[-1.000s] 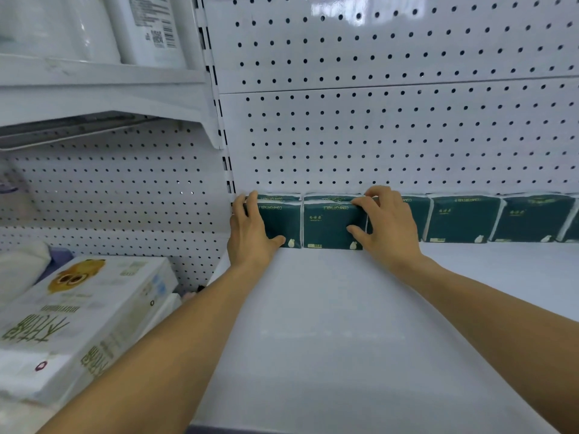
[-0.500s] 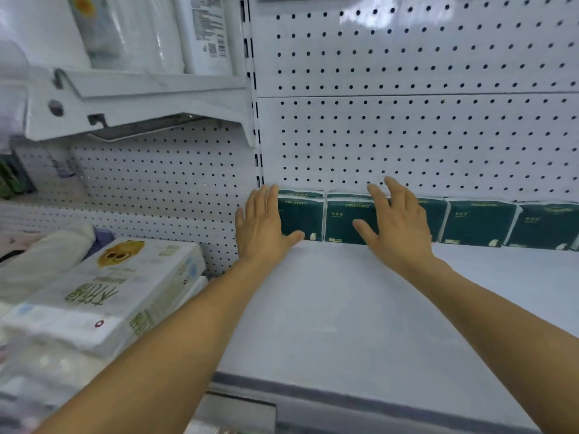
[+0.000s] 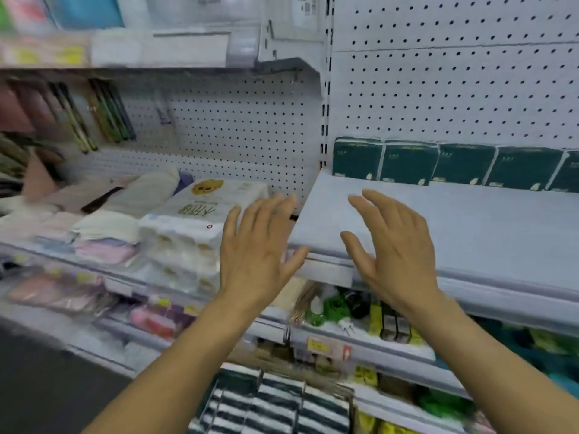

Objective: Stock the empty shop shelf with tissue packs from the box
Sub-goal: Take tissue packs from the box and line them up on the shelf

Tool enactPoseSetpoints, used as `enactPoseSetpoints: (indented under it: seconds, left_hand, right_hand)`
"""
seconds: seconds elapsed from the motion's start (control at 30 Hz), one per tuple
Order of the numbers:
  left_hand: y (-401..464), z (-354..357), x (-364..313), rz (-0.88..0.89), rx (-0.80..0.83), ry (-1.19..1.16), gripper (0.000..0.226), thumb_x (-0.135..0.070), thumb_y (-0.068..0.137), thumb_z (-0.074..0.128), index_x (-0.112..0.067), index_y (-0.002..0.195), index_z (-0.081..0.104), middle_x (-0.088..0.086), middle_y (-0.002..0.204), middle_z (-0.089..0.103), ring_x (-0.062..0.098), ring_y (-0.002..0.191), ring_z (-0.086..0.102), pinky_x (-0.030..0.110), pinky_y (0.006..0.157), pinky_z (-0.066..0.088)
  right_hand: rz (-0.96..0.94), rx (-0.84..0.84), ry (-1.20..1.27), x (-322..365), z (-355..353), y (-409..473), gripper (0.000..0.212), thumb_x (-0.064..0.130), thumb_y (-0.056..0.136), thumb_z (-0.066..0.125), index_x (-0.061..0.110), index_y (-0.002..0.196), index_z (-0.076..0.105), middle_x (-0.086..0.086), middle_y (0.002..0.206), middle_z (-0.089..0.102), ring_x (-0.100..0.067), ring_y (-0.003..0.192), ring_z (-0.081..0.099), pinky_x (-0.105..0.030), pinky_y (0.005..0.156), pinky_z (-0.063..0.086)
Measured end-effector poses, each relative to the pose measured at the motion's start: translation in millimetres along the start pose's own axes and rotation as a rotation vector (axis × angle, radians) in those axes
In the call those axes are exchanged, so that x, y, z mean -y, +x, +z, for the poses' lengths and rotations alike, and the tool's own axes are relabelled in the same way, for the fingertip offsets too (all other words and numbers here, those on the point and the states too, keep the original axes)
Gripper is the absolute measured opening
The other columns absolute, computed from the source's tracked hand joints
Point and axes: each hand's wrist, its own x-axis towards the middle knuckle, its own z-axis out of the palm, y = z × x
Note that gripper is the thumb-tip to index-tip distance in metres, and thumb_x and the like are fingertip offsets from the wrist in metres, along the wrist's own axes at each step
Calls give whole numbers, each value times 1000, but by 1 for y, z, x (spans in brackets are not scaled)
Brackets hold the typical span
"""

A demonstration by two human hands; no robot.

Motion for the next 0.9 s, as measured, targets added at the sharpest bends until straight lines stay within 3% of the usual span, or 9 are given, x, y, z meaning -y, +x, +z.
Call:
enactPoseSetpoints:
  seconds: [0.2,0.33,0.47,0.57,0.7,0.8,0.9]
  left_hand:
    - [-110,-46,38,-52,71,9,63,-47,88,59,-14,140,48,5,138,55,24,128,48,48,108,35]
    - [-179,-62,69,-160,184,9,61,-44,90,56,-12,140,49,6,137,55,23,126,45,41,106,33]
    - [-248,-66,95,-347,399,12,59,-44,92,56,-17,143,43,3,136,54,24,123,49,41,107,33]
    - [-298,-63,110,-496,567,-37,62,-37,92,62,-17,146,39,6,137,52,30,122,52,44,107,38]
    - [-350,-53,122,-694,737,-129,65,-37,96,58,-23,151,26,5,137,50,25,121,51,39,93,48]
    - [-378,-34,129,-799,804,-201,69,-35,96,58,-32,153,19,3,136,49,22,111,55,38,77,53]
    - [-391,1,141,-908,815,-251,66,-35,95,59,-30,151,25,3,137,50,22,105,59,38,77,53]
  right_hand:
    - [-128,89,128,92,12,-72,40,34,93,51,13,126,59,-8,129,58,-28,115,51,-42,88,39]
    - [-158,259,220,133,36,-122,36,30,92,55,14,124,58,-6,127,57,-28,112,52,-42,86,41]
    - [-137,488,261,161,69,-167,39,36,94,46,17,126,57,-2,126,57,-25,110,53,-40,83,44]
    - [-149,615,292,175,95,-195,37,32,94,52,18,127,57,-2,125,57,-24,111,54,-39,82,49]
    - [-187,750,321,188,133,-225,33,26,90,64,17,122,61,-3,117,60,-28,105,59,-42,78,54]
    - [-168,895,285,191,165,-238,35,28,92,60,19,125,59,-2,120,59,-27,106,59,-42,80,54]
    - [-134,979,253,188,198,-239,38,33,96,52,23,133,52,0,127,55,-24,115,53,-39,87,50]
